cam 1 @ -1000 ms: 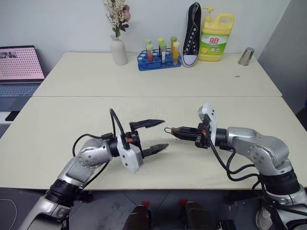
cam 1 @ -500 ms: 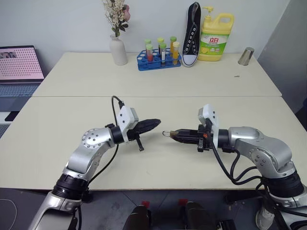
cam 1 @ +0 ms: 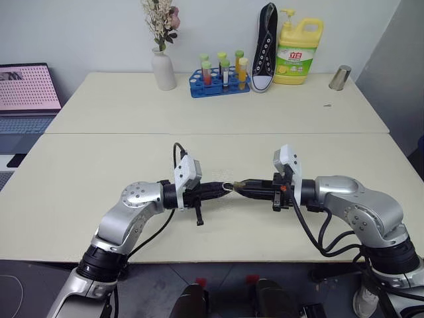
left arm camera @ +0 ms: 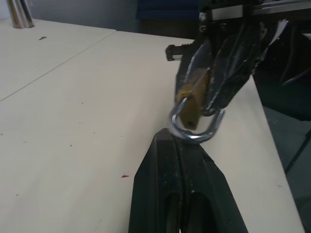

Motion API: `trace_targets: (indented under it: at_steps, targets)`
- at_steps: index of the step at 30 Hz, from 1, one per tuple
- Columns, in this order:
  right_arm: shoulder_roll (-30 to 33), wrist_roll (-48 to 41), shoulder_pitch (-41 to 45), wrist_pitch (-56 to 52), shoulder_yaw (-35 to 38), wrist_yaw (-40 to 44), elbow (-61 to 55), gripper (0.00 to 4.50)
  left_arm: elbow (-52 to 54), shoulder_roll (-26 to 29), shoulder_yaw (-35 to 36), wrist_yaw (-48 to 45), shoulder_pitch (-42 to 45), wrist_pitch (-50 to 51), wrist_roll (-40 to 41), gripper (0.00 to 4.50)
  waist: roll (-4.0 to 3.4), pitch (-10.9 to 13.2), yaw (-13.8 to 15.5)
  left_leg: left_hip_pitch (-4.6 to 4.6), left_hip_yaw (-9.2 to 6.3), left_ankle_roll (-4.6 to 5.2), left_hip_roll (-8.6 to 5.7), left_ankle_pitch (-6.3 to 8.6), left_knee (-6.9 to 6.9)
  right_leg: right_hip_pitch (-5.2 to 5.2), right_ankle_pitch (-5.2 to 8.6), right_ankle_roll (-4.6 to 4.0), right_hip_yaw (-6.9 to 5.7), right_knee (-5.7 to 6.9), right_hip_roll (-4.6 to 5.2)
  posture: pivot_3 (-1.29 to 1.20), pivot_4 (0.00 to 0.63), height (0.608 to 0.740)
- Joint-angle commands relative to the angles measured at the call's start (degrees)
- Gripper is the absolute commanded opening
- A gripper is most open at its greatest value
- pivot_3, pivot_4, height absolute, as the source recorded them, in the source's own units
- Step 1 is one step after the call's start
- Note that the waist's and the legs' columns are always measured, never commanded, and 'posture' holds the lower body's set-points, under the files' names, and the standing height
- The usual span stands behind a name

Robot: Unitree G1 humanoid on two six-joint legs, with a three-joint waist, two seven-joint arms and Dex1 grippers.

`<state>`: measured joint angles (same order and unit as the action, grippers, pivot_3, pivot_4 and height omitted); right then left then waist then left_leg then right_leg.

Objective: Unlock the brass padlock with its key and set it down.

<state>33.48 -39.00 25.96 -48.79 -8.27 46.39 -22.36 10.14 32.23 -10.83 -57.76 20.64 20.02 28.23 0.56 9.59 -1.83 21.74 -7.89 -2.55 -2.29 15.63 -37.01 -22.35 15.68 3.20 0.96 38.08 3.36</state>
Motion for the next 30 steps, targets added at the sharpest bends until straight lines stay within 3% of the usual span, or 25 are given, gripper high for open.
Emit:
trace_targets:
  at_steps: [1, 13, 23, 30]
  targets:
    - [0.1, 0.3, 0.3, 1.3, 0.7, 0.6, -1.4, 0.13, 3.1, 0.3, 1.2, -1.1, -0.1, 0.6, 1.1, 0.0, 0.0, 0.0, 0.0, 0.0, 0.01, 0.0, 0.0, 0.0, 0.0, 0.0, 0.0, 0.0, 0.0, 0.0, 0.0, 0.0, 0.15, 0.74]
    - [0.5, 1.9, 0.0, 2.0, 0.2, 1.6, -0.8, 0.13, 8.9, 2.5, 5.5, -1.7, -0.5, 12.1, 9.4, 0.0, 0.0, 0.0, 0.0, 0.0, 0.0, 0.0, 0.01, 0.0, 0.0, 0.0, 0.0, 0.0, 0.0, -0.01, 0.0, 0.0, 0.15, 0.74]
    - [0.2, 2.2, -0.1, 2.3, -0.2, 2.0, -0.7, 0.13, 8.2, 0.5, 6.4, 0.8, 1.2, 12.6, 9.2, 0.0, 0.0, 0.0, 0.0, 0.0, 0.01, 0.0, 0.01, 0.0, 0.01, 0.0, 0.0, 0.0, 0.01, -0.02, 0.01, 0.0, 0.15, 0.74]
    - [0.1, 2.7, 0.2, 2.7, -0.5, 2.0, -0.3, 0.13, 9.0, 2.2, 5.9, -1.2, 0.6, 11.7, 8.2, 0.0, 0.0, 0.0, 0.0, 0.0, 0.02, 0.0, 0.01, 0.0, 0.01, 0.0, 0.0, 0.0, 0.01, -0.03, 0.01, 0.0, 0.15, 0.74]
